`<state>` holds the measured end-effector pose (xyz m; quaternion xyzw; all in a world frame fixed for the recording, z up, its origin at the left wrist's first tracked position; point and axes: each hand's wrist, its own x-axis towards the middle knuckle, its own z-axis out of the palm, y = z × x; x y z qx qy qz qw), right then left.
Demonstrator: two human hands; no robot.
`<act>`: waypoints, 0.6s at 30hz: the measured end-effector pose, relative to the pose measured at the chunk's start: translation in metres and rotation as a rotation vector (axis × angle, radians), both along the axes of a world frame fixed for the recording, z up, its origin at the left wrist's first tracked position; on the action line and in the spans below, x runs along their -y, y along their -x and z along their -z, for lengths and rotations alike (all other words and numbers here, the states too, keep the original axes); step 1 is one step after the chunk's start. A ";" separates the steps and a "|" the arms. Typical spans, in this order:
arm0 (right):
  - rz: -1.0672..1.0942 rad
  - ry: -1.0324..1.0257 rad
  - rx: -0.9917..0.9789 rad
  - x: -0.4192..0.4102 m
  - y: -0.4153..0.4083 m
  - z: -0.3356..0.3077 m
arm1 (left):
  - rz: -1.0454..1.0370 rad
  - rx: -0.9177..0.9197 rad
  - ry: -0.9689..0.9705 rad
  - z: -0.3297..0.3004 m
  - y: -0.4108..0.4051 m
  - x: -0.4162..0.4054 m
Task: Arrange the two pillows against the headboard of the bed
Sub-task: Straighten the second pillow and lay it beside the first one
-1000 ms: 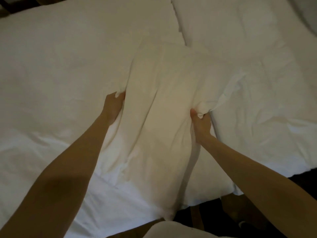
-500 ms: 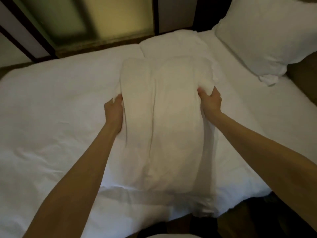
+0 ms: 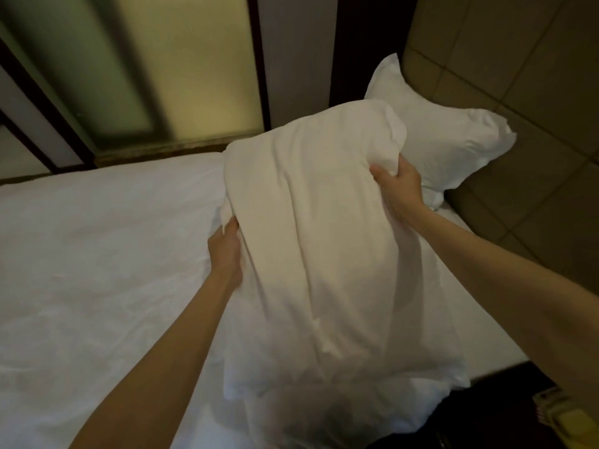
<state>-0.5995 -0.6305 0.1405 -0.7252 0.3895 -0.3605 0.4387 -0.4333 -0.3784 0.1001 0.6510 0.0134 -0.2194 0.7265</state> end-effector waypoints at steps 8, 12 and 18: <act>0.023 0.118 -0.056 0.033 0.028 -0.017 | 0.161 0.035 -0.123 0.017 0.006 0.040; 0.043 0.173 -0.104 0.053 0.048 -0.029 | 0.264 0.034 -0.191 0.027 0.014 0.071; 0.106 0.236 -0.217 0.097 0.097 -0.035 | 0.412 0.003 -0.237 0.045 0.057 0.125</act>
